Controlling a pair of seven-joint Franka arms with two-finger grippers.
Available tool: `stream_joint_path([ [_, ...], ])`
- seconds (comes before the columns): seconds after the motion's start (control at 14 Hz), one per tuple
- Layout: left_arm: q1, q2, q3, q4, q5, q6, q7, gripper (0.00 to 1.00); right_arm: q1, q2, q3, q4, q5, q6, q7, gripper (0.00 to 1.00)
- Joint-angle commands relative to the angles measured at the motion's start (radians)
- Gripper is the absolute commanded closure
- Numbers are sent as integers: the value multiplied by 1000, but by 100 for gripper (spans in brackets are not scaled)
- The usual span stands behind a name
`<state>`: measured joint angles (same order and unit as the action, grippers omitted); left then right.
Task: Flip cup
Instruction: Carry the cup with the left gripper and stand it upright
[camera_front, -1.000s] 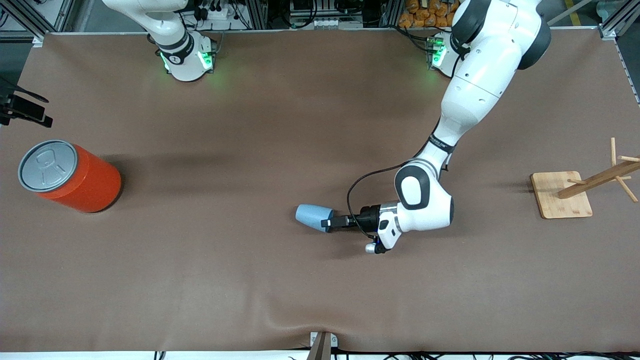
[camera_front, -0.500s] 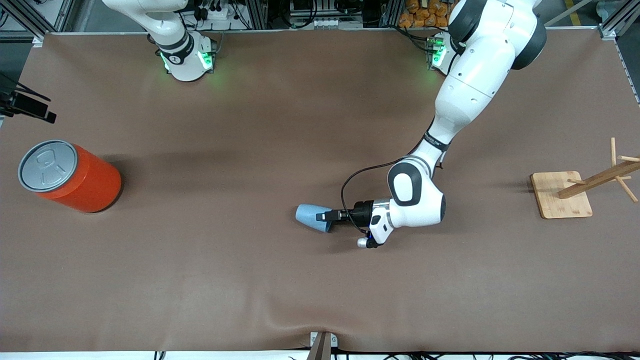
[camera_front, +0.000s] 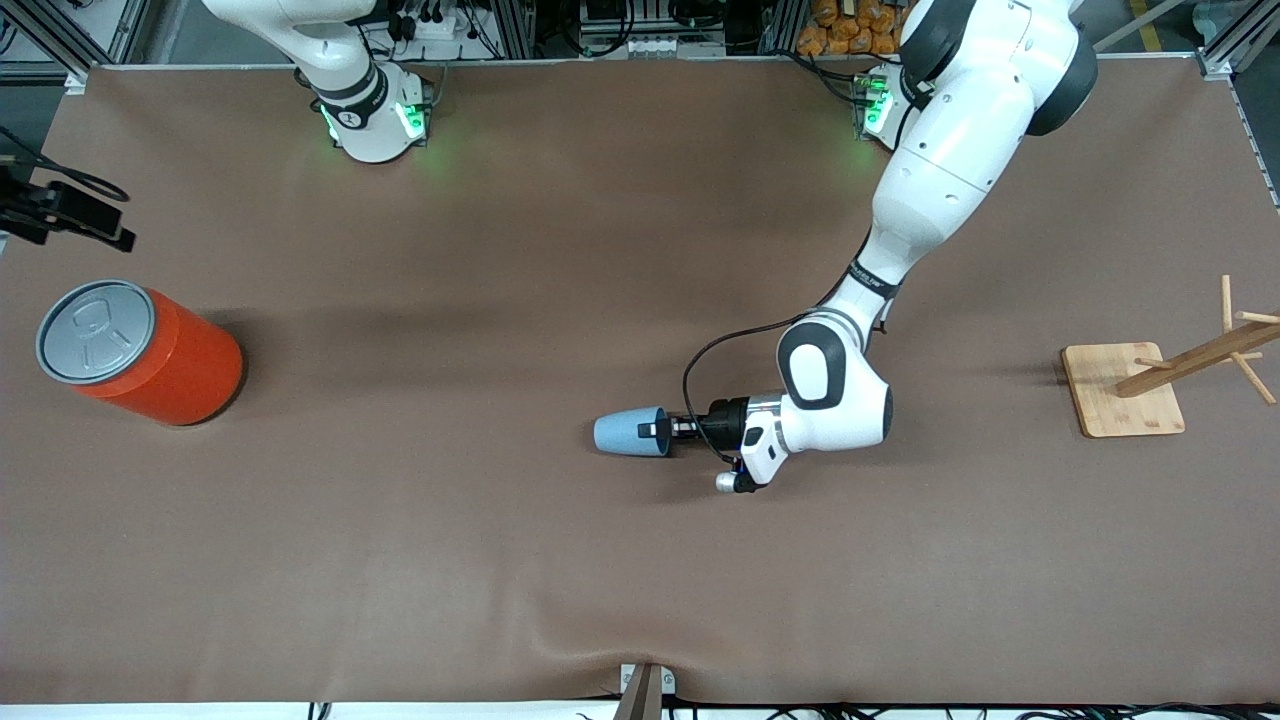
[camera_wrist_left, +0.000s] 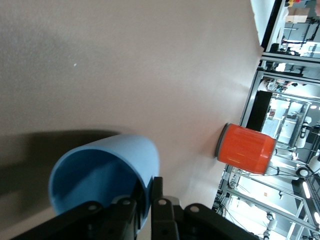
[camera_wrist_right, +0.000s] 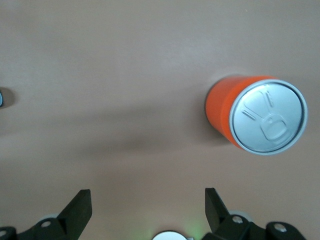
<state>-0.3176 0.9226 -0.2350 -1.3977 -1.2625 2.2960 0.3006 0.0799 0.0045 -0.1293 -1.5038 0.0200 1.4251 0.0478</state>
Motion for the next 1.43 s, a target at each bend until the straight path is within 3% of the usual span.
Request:
stream_joint_path([
  [0.0,46,-126,16,-57,24,-85,-108,100,8,9,-4,0,8,18,10,0],
  [0.29,135,-266,17,-44,357,-141,-343,100,-2,8,-6,0,12,31,10,0],
  [0.64,302,-359,17,-47,835,-354,-362,100,-3,5,-7,4,9,29,9,0],
  [0.93,345,-415,20,-119,1182,-368,-374,100,4,5,-6,7,1,32,10,0],
  [1.21,387,-478,20,-334,1282,-141,-374,100,-3,6,-7,7,5,34,12,0],
  [1.36,414,-499,20,-395,1304,-84,-374,100,0,8,-7,7,3,34,12,0],
])
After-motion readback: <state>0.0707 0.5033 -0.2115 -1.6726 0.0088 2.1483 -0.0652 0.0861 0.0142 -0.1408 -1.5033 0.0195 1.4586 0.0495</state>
